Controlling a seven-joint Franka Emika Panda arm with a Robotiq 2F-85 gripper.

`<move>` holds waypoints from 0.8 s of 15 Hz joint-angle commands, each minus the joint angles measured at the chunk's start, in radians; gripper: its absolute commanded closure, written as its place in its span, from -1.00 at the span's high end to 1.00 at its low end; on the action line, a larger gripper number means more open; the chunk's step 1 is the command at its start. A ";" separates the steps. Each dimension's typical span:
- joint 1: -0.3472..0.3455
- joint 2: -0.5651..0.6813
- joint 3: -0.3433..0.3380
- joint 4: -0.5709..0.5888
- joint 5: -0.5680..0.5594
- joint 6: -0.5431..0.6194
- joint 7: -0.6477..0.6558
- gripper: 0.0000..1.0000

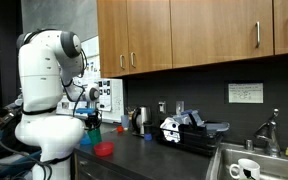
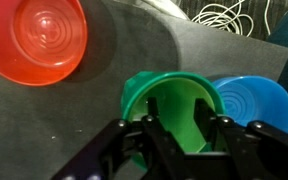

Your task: Move the green cup to the right

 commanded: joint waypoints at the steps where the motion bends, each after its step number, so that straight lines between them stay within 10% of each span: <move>1: -0.004 -0.061 -0.004 0.002 -0.025 -0.078 0.032 0.38; 8: -0.024 -0.096 -0.016 0.007 -0.027 -0.136 0.027 0.38; 9: -0.026 -0.095 -0.017 0.010 -0.024 -0.133 0.024 -0.62; 12: -0.030 -0.093 -0.016 0.022 -0.032 -0.138 0.027 -0.90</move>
